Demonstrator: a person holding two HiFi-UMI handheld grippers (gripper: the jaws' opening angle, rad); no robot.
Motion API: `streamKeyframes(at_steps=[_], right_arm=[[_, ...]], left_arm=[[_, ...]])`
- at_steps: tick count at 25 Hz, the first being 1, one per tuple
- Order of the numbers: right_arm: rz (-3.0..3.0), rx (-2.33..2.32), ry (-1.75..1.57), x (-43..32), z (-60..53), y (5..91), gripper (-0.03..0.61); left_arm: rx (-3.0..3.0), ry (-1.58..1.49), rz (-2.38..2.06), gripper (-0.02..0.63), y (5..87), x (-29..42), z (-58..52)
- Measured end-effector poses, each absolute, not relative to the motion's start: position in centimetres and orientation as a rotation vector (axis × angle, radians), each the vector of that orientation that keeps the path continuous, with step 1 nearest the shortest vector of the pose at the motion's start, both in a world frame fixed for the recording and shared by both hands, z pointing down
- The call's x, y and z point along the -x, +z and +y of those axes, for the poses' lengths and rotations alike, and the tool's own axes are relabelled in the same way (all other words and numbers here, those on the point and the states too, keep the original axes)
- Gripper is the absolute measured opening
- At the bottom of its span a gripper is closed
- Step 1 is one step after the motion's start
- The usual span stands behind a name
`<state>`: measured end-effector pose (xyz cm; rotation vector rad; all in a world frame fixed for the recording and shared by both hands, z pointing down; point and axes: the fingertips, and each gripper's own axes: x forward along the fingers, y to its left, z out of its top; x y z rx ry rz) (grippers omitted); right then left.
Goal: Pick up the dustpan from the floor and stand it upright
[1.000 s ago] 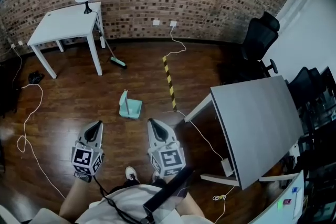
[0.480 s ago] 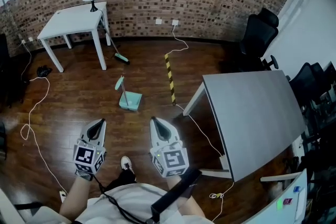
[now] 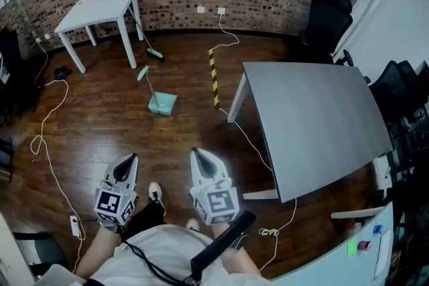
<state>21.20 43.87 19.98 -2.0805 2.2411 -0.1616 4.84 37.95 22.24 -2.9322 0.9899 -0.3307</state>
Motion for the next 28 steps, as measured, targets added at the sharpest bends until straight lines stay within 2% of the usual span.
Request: streamKeyframes(at_steps=[9,22,28], right_arm=[[2.178,2.084,-0.165,-20.7,48.9,19.4,-0.02],[2.344,2.132,-0.095,-13.0,47.0,18.0,-0.02],[2.312,2.172,-0.073,-12.9,47.3,17.6,-0.02]], left_arm=[[2.895,-0.319,0.953,-0.011,20.3,-3.5,42.2],[2.854,-0.341,0.993,-0.009,19.5,1.3,40.2],[2.867,-0.303,1.027,-0.011,19.1,1.9,40.3]])
